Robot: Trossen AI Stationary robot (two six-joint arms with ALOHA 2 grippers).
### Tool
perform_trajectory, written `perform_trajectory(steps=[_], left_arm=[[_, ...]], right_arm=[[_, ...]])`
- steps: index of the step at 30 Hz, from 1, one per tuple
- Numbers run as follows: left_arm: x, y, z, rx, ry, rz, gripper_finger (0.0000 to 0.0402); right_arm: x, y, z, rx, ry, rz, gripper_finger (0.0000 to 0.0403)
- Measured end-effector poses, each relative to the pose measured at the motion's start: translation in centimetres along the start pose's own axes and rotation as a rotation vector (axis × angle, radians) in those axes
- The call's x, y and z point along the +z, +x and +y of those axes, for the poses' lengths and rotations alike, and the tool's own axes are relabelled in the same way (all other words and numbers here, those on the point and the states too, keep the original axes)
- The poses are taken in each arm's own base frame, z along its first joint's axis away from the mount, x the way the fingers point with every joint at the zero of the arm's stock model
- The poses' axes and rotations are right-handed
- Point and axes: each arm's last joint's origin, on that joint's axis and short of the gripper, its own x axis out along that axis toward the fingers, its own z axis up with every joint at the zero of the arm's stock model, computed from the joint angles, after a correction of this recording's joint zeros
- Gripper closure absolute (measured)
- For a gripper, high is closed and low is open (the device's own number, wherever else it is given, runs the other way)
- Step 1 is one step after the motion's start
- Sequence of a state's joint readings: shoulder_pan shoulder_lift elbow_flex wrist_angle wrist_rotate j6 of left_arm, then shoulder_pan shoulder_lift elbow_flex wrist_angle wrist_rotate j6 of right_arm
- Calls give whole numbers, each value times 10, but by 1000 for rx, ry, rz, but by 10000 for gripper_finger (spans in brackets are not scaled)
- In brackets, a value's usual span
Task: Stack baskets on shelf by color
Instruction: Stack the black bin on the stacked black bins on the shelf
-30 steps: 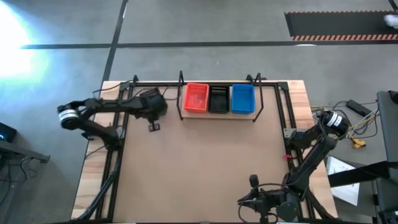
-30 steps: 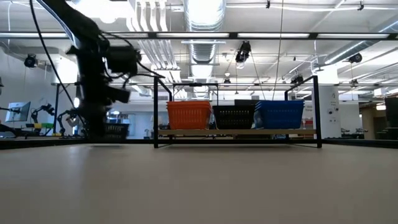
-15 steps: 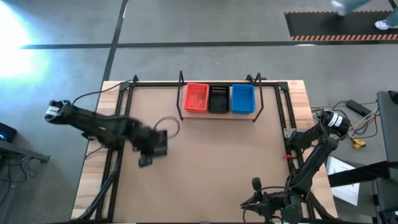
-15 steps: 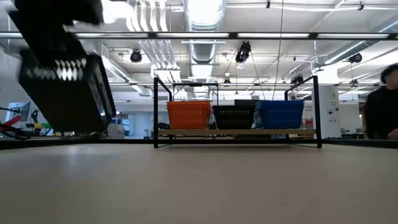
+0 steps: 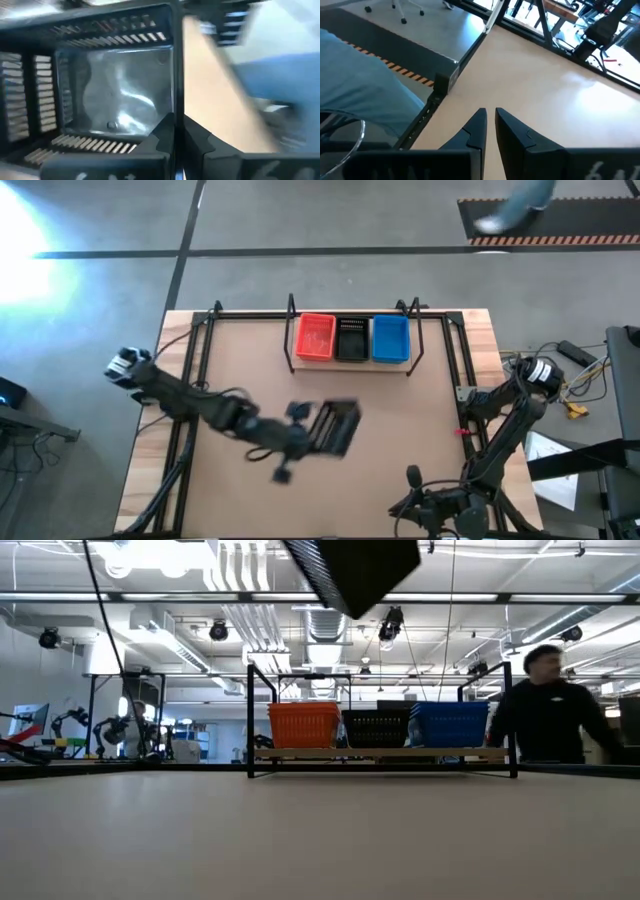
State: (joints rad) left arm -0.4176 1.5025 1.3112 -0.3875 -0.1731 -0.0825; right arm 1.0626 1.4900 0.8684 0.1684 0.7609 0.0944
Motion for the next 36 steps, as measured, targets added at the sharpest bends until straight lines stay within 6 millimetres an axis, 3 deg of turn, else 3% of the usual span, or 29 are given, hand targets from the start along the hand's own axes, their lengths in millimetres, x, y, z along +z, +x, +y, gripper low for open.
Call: perform_trajectory(steps=[4, 8, 14, 18, 24, 36], left_arm=[[28, 22, 40, 156, 102, -1, 402], [41, 35, 101, 256, 116, 33, 402], [20, 59, 197, 298, 38, 134, 402], [-8, 78, 238, 375, 40, 245, 402], [-32, 95, 257, 431, 22, 339, 401], [-38, 99, 257, 429, 19, 347, 401]], right_arm=[[3, -2, -2, 1, 8, -9, 371], [3, -3, -2, 1, 15, -11, 371], [3, -3, -2, 1, 47, -10, 371], [2, -3, -2, 1, 61, -7, 371], [0, -2, -2, 0, 65, -2, 371], [-3, 0, 0, -1, 56, 7, 371]])
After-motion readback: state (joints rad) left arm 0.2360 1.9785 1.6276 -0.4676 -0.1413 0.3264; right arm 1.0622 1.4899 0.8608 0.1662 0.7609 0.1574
